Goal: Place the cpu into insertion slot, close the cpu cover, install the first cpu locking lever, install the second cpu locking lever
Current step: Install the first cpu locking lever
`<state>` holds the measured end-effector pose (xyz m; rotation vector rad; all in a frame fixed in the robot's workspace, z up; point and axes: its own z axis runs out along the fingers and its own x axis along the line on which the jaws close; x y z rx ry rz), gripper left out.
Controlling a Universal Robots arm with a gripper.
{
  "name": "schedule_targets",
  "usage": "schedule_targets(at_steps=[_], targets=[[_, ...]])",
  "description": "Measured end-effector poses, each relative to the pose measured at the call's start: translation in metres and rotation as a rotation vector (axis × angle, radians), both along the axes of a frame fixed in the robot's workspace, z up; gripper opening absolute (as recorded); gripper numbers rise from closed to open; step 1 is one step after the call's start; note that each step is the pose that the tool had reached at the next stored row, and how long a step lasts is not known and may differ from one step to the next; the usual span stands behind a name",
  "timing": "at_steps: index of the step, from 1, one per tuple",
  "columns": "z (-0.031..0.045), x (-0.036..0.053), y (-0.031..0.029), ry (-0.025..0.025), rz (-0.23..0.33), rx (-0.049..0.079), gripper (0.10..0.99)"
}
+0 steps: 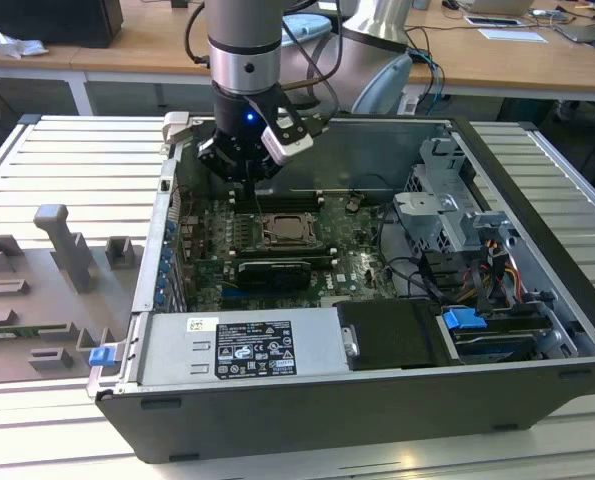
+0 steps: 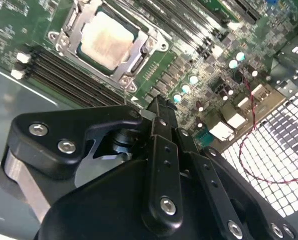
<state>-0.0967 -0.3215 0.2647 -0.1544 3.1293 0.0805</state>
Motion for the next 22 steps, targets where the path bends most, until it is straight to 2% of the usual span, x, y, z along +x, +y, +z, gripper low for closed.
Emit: schedule_targets(at_steps=[3,8,17,22], targets=[[-0.0031,-0.0011,0.0056,-0.0003,-0.003,0.01,0.106],[-0.0045,-0.0018,0.0081,-0.0005,-0.02,0.011,0.106],[-0.0052,-0.0047,0.0196,-0.0009,-0.027,0.011,0.106],[-0.0054,-0.0047,0.0201,-0.0008,-0.028,0.011,0.106]])
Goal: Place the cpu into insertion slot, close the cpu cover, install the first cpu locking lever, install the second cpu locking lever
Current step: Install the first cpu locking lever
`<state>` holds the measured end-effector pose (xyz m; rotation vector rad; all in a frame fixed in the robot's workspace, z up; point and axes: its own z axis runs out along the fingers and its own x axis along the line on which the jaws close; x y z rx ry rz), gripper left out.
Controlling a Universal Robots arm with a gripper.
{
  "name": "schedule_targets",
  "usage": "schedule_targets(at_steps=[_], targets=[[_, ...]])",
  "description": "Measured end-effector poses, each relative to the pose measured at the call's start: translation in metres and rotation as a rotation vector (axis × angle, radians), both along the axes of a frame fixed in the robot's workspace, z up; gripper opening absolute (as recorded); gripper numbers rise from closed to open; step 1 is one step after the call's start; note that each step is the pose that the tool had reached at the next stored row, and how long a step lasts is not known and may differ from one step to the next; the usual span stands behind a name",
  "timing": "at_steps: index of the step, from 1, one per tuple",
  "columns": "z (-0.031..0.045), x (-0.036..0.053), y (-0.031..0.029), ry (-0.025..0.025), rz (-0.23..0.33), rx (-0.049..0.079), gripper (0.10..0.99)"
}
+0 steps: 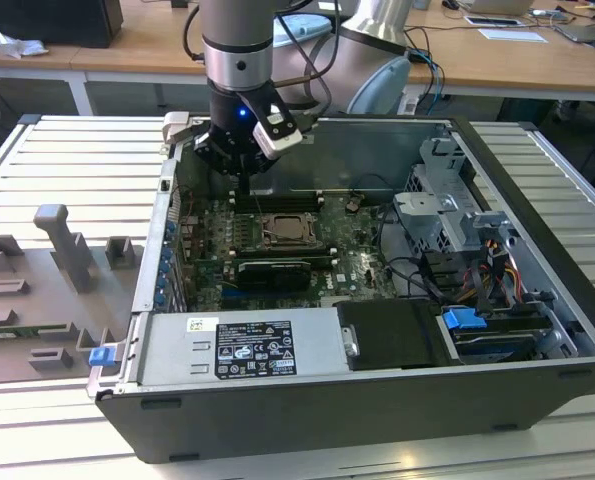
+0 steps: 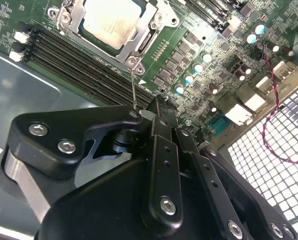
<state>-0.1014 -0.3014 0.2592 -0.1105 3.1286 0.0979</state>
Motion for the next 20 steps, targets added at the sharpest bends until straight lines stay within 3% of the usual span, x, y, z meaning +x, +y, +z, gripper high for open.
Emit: schedule_targets(at_steps=[12,20], targets=[[-0.0006,0.0005,0.0032,0.0,-0.001,0.0,0.106],[-0.0009,0.0075,0.0032,-0.0001,-0.004,0.0,0.106]])
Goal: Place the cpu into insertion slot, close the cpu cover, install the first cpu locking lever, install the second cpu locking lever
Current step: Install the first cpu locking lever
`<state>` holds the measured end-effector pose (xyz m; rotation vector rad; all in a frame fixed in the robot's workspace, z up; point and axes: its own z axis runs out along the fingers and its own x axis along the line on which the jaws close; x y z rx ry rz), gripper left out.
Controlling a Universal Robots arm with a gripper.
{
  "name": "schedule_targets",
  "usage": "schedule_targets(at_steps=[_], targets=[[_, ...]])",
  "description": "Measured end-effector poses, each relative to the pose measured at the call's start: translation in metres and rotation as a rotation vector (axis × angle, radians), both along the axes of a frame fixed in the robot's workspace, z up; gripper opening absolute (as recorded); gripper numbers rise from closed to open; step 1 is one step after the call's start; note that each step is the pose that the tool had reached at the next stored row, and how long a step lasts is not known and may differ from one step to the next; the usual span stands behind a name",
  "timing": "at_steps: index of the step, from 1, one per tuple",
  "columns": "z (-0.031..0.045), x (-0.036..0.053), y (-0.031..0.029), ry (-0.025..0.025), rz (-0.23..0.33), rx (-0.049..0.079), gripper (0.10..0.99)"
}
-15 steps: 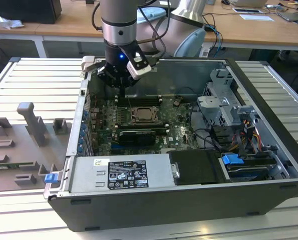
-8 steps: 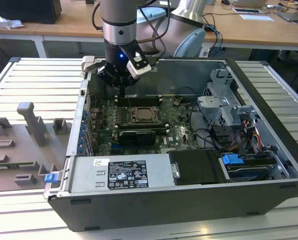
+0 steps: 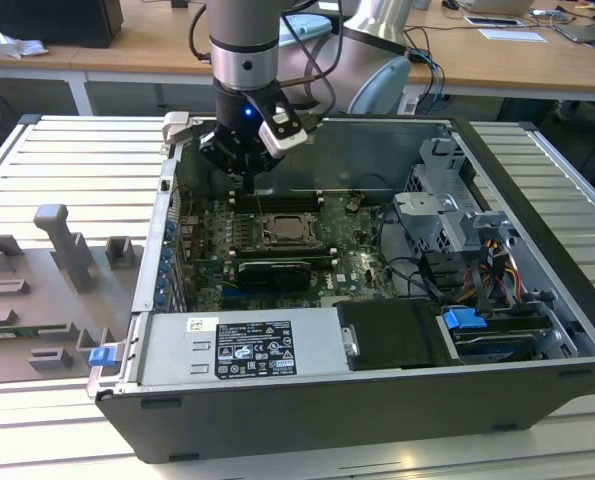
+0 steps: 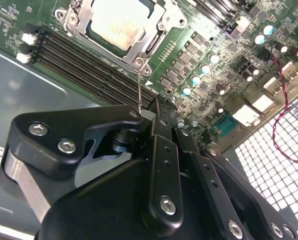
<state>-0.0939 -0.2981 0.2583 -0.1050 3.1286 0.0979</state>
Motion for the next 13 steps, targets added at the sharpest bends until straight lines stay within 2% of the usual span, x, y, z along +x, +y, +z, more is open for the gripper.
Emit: schedule_targets(at_steps=[13], targets=[[-0.001,0.0191,0.0,0.0,0.0,0.0,0.106]])
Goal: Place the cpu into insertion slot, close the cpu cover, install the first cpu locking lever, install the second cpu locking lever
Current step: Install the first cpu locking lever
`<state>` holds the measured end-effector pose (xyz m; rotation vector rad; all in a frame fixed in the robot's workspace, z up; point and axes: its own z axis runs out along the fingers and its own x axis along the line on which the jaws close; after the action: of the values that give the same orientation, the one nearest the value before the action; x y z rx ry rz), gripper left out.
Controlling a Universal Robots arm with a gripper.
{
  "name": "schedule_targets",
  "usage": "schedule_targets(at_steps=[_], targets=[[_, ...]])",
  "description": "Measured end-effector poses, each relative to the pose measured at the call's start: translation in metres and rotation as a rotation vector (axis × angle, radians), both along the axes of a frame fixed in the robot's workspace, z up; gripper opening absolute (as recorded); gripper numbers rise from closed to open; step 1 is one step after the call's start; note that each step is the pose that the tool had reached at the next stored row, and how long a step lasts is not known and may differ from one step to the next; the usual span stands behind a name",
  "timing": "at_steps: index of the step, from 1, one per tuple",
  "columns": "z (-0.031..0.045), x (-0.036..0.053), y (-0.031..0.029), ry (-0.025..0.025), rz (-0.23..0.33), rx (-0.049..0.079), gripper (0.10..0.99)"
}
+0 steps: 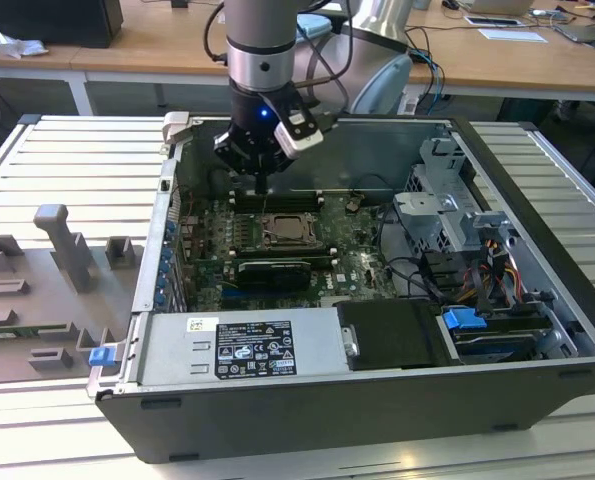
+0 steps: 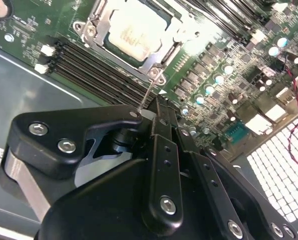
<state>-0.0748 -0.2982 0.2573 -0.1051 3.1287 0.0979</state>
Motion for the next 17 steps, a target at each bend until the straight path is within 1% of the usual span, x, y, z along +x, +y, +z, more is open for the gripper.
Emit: schedule_targets(at_steps=[5,9,10,12,13,14,17], targets=[[-0.0009,0.0088,0.0,-0.0001,0.0,0.0,0.106],[-0.0029,0.0201,0.0,0.0,0.0,0.0,0.106],[-0.0036,0.0228,-0.0001,-0.0001,0.0,0.003,0.106],[-0.0053,0.0247,-0.0004,0.0,-0.006,0.04,0.106],[-0.0063,0.0252,-0.0005,-0.0001,-0.007,0.045,0.106],[-0.0079,0.0254,-0.0006,-0.0003,-0.008,0.046,0.106],[-0.0131,0.0258,-0.0007,-0.0001,-0.015,0.046,0.106]])
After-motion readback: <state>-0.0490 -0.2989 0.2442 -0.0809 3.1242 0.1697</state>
